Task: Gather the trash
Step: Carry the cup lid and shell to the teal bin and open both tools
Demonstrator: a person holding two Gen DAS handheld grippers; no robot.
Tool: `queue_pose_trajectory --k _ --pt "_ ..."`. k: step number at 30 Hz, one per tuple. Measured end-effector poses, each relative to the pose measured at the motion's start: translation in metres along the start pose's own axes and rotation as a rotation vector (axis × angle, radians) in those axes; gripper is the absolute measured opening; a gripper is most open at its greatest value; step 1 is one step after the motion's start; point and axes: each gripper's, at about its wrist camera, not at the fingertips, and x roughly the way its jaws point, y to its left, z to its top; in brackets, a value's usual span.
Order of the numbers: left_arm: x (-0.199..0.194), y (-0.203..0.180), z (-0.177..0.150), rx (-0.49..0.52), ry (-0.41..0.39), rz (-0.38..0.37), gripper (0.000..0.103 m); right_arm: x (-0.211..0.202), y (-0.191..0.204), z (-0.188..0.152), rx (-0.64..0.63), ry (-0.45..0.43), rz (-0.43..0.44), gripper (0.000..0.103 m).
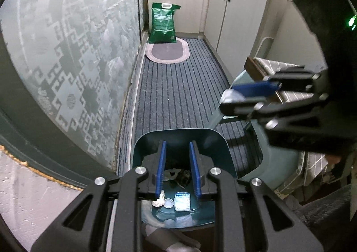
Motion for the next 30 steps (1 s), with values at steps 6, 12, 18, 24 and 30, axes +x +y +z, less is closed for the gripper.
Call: queue_pose_trajectory --k 6,12,18,24,30 --pt "-0.015 0.008 -0.001 -0.015 -0.033 -0.006 0.019 0.022 0.012 -0.002 -0.016 0.068 0.003 0.03" --pt "-0.028 0.015 -0.003 -0.027 -0.056 -0.01 0.017 0.046 0.02 -0.005 -0.032 0.137 0.002 0.03" --pt "-0.039 0.018 -0.005 -0.032 -0.071 -0.011 0.015 0.068 0.024 -0.013 -0.034 0.226 0.003 0.03" --pt "-0.045 0.023 -0.005 -0.04 -0.079 -0.012 0.014 0.087 0.029 -0.023 -0.049 0.304 -0.017 0.03" --pt "-0.048 0.026 -0.005 -0.043 -0.079 -0.009 0.013 0.094 0.027 -0.027 -0.057 0.332 -0.054 0.033"
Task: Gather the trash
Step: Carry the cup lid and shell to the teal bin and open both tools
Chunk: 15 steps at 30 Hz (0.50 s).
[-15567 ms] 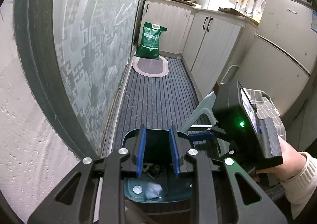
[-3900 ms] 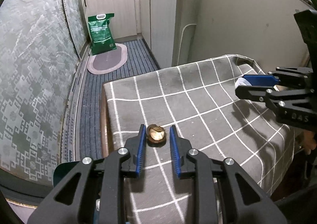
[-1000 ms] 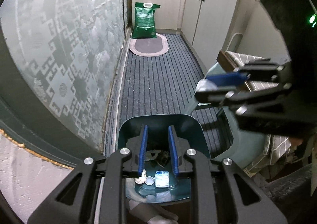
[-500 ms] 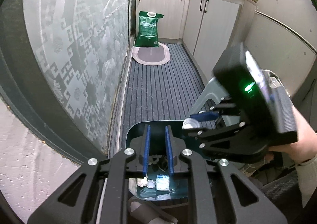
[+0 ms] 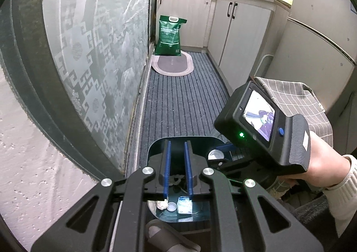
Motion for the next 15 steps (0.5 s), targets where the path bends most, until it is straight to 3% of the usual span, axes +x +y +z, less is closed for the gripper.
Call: queue_pose_trajectory --k 4,10,15 --pt "-0.003 -0.002 0.0 0.002 -0.005 -0.003 0.013 -0.007 0.0 0.0 0.004 -0.025 -0.007 0.038" --pt "-0.005 -0.007 -0.003 0.022 0.008 0.009 0.014 -0.033 0.005 -0.004 0.005 -0.097 -0.003 0.038" --pt "-0.018 -0.013 -0.004 0.031 -0.024 0.033 0.017 -0.075 0.003 -0.016 0.031 -0.206 -0.007 0.037"
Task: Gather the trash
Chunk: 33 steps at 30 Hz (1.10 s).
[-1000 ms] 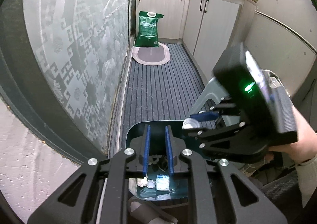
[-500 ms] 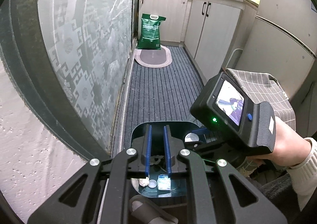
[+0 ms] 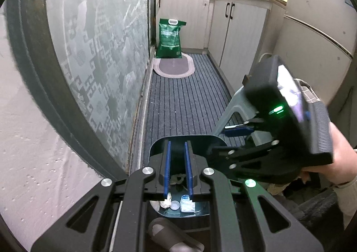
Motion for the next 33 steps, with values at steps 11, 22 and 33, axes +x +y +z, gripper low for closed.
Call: queue_pose_trajectory --k 11,22,33 --pt "-0.033 -0.028 -0.014 0.005 -0.104 0.04 0.058 -0.109 -0.008 -0.057 0.111 -0.281 -0.036 0.071" --pt "-0.052 -0.064 -0.033 -0.029 -0.195 0.084 0.099 -0.176 -0.015 -0.151 0.141 -0.436 -0.148 0.1" --pt "-0.058 -0.083 -0.048 -0.057 -0.195 0.076 0.1 -0.195 -0.02 -0.189 0.241 -0.51 -0.232 0.1"
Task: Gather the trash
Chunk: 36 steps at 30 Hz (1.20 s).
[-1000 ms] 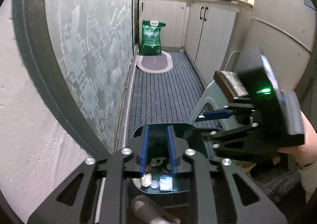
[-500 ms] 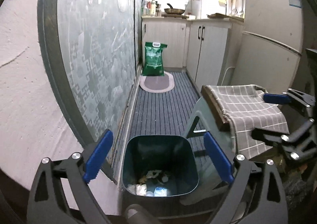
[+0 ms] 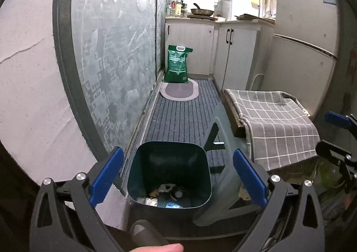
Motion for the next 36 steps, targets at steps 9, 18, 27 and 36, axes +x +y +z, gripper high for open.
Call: queue_pose_trajectory --k 9,18,27,36 --pt "0.001 0.001 0.0 -0.02 -0.019 -0.008 0.1 0.01 -0.003 -0.004 0.016 0.031 -0.011 0.1" --pt "-0.009 0.003 0.002 -0.027 -0.044 -0.015 0.1 0.011 -0.003 -0.007 0.03 0.03 -0.009 0.1" --pt "-0.011 0.004 0.003 -0.027 -0.045 -0.026 0.1 0.015 -0.002 -0.008 0.031 0.038 -0.001 0.1" --pt "-0.011 0.003 0.004 -0.024 -0.039 -0.024 0.1 0.017 0.001 -0.009 0.026 0.045 0.001 0.1"
